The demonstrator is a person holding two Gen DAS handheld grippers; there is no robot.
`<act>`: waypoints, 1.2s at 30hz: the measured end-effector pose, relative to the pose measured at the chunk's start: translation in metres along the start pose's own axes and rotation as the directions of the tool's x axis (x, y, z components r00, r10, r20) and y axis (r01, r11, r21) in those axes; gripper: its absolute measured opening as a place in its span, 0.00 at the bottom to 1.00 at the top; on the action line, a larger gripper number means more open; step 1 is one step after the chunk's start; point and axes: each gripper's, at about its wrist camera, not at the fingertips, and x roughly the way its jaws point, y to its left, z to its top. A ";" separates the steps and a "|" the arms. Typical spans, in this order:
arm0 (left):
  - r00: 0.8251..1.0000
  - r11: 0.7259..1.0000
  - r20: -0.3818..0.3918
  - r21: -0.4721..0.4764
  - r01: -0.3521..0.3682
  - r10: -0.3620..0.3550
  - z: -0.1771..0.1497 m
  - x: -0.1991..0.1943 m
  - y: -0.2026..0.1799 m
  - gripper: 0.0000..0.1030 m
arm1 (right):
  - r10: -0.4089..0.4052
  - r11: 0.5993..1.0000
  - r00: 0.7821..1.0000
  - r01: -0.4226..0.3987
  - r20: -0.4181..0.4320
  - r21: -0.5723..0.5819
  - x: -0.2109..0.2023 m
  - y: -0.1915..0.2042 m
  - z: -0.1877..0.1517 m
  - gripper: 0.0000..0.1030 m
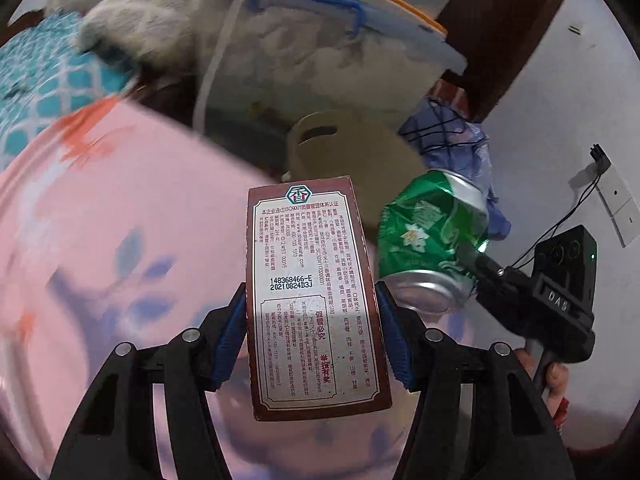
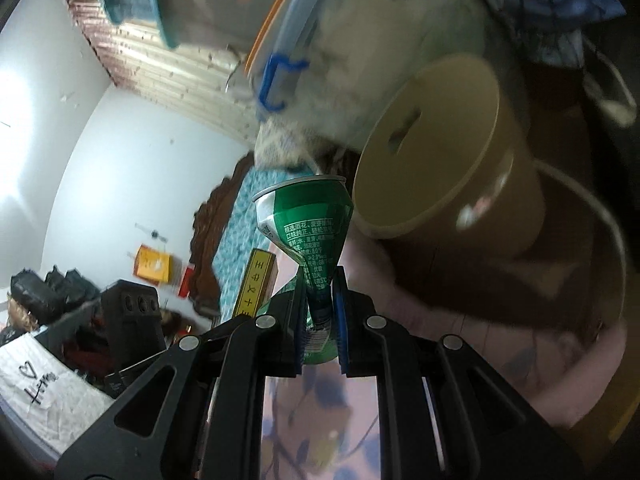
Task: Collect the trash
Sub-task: 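Drop the snack box and green can into the wastebasket with both tools, then move both tools back over the bed toward the remaining trash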
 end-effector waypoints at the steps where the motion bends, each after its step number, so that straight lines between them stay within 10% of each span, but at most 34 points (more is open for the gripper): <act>1: 1.000 1.000 0.000 0.014 0.008 -0.008 0.010 0.007 -0.007 0.56 | -0.008 1.000 1.000 0.008 0.024 -0.003 -0.001 -0.001 0.009 0.14; 11: 1.000 0.997 -0.010 0.078 -0.004 0.005 0.093 0.086 -0.047 0.57 | -0.138 0.989 0.983 0.143 0.121 -0.027 0.015 -0.015 0.076 0.18; 13: 0.999 0.997 -0.018 0.068 -0.029 0.030 0.099 0.099 -0.046 0.69 | -0.192 0.980 0.977 0.196 0.099 -0.036 0.026 -0.018 0.083 0.19; 17: 0.998 0.998 -0.011 0.035 -0.058 0.059 0.102 0.104 -0.042 0.74 | -0.201 0.979 0.976 0.202 0.087 0.002 0.035 -0.026 0.084 0.41; 19: 0.999 0.999 0.001 0.022 -0.041 0.041 0.097 0.096 -0.038 0.74 | -0.198 0.980 0.973 0.201 0.119 -0.012 0.031 -0.021 0.080 0.62; 28: 0.991 0.993 0.083 0.042 -0.108 0.104 0.038 0.036 -0.027 0.74 | -0.158 0.987 0.976 0.159 0.151 0.001 0.012 -0.005 0.041 0.62; 36: 0.937 0.949 0.155 -0.035 -0.313 0.314 -0.038 -0.038 0.011 0.74 | -0.209 0.968 0.970 0.223 0.120 -0.118 0.014 0.041 -0.028 0.66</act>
